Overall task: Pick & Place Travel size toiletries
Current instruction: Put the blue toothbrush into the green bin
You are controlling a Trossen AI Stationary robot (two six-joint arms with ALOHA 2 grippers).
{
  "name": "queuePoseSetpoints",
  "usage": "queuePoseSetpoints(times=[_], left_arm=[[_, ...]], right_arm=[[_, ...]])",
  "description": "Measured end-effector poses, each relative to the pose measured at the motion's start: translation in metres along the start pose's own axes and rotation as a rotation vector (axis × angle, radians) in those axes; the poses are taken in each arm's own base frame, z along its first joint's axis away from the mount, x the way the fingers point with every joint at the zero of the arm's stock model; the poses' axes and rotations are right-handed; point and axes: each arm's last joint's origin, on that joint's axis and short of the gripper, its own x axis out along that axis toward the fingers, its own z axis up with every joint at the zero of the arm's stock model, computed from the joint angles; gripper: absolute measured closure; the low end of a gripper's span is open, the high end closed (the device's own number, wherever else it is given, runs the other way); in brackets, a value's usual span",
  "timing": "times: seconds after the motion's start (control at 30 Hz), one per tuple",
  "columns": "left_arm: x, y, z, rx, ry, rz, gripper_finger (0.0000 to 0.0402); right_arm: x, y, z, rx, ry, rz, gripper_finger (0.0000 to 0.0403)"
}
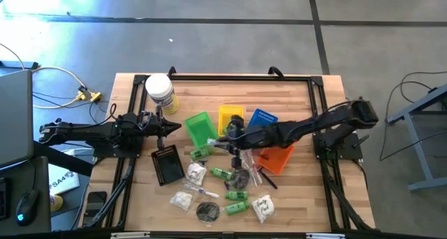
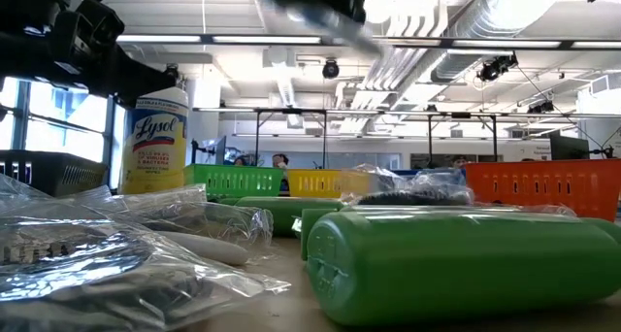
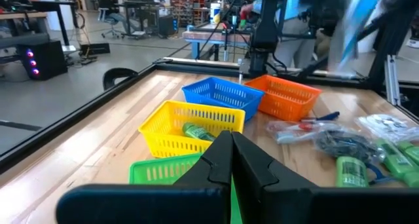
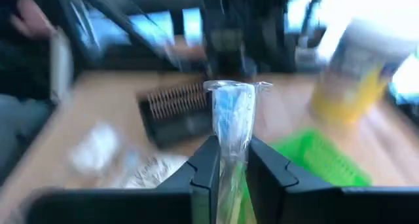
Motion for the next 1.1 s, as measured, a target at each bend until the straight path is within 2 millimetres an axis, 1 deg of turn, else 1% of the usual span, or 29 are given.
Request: queuePoseSetpoints(times=[0.03,0.17,0.27,0.3,0.33,0.4,0.47,0.53,0.63,0.73,0.83,0.97,1.1], left_arm=[[0.0,0.0,0.0,0.0,0.003,0.0,0.0401],[0.0,0.0,-0.001,0.001,0.012,-0.002,0.0402],[0.0,0.0,-0.002,0.002,0.018,-0.002,0.0402],[0.0,0.0,-0.002,0.002,0.023,-0.001,0.0401],[0.0,0.0,-0.002,0.004,0.023,0.001,0.0402],[0.0,0.0,-0.002,0.021,0.023,0.001,0.0402],[0.0,0.0,-0.002,0.022,0.023,0.001,0.0402],[0.0,0.0,-0.002,0.023,0.023,0.004,0.0402],[0.0,0.0,-0.002,0.024,0.022,0.007,0.0402],[0.0,0.0,-0.002,0.024,0.022,0.009,0.0402],[0.0,0.0,-0.002,0.024,0.022,0.009,0.0402],[0.0,0.0,-0.002,0.024,0.021,0.011,0.0402],[0.0,0.001,-0.002,0.025,0.02,0.035,0.0402]], right_arm=[[-0.009,-0.001,0.009,-0.007,-0.057,0.014,0.0355],[-0.057,-0.007,0.03,-0.009,-0.213,0.05,0.0361],[-0.095,-0.014,0.032,0.007,-0.307,0.058,0.0357],[-0.108,-0.017,0.03,0.016,-0.345,0.059,0.0355],[-0.119,-0.019,0.025,0.022,-0.372,0.061,0.0355],[-0.138,-0.023,0.011,0.041,-0.43,0.066,0.0356],[-0.153,-0.026,-0.006,0.061,-0.49,0.071,0.0358],[-0.163,-0.029,-0.025,0.071,-0.539,0.07,0.0358],[-0.173,-0.032,-0.055,0.083,-0.597,0.07,0.0355],[-0.179,-0.035,-0.082,0.092,-0.648,0.072,0.0353],[-0.182,-0.037,-0.107,0.101,-0.658,0.061,0.0352],[-0.184,-0.038,-0.126,0.112,-0.663,0.053,0.0351],[-0.184,-0.038,-0.132,0.111,-0.651,0.048,0.0351]])
